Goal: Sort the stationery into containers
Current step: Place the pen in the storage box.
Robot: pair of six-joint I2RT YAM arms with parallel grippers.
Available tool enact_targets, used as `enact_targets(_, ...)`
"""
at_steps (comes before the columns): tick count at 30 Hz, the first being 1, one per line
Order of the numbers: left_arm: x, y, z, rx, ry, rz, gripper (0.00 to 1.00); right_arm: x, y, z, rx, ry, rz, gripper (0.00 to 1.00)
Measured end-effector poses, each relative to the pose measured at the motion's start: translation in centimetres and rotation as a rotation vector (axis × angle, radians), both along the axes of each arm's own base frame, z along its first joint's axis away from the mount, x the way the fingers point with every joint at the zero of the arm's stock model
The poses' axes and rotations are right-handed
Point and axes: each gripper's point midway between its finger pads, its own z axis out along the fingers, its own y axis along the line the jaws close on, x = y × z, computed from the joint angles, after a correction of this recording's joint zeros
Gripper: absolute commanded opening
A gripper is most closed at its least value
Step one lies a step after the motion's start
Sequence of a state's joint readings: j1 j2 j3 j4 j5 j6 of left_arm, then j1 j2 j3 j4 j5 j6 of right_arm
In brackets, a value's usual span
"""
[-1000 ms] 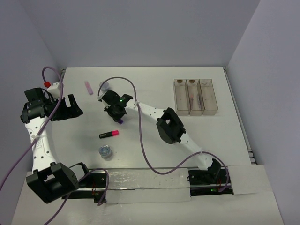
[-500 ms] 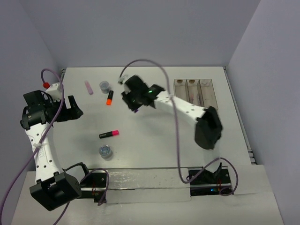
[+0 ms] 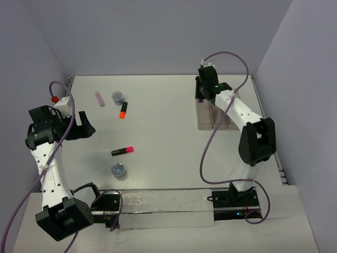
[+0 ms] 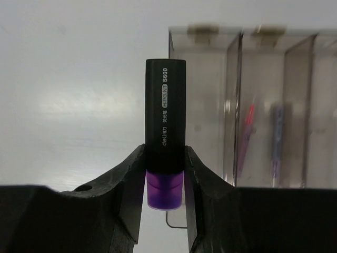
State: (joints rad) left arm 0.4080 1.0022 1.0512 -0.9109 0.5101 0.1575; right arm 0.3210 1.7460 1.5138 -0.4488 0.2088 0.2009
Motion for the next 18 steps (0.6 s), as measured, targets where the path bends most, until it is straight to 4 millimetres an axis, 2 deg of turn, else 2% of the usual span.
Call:
enact_targets(2, 0.1, 0.1, -0.1, 0.004, 0.001, -0.005, 0.95, -1.0, -0.4, -4.9, -0.036, 0.121, -0.005, 0.0)
enact_targets(4, 0.1, 0.1, -0.3, 0.006, 0.002, -0.008, 0.95, -2.0, -0.8, -7.8, -0.059, 0.203, -0.015, 0.0)
enact_targets(6, 0.0, 0.1, -0.7, 0.004, 0.01, -0.01, 0.95, -2.2, -1.1, -8.7, -0.066, 0.228, -0.028, 0.0)
enact_targets(11, 0.0, -0.1, -1.0, 0.009, 0.009, -0.038, 0.93, -1.6, -1.3, -8.7, -0.056, 0.206, -0.05, 0.01)
enact_targets(14, 0.1, -0.2, -1.1, 0.015, 0.004, -0.07, 0.92, -1.9, -1.4, -9.5, -0.055, 0.213, -0.05, 0.19)
enact_targets(16, 0.2, -0.3, -1.3, 0.017, 0.005, -0.09, 0.91, -2.1, -1.4, -10.0, -0.057, 0.228, -0.048, 0.4)
enact_targets(18, 0.4, -0.4, -1.6, 0.025, 0.014, -0.109, 0.91, -2.1, -1.5, -10.4, -0.057, 0.235, -0.048, 0.53)
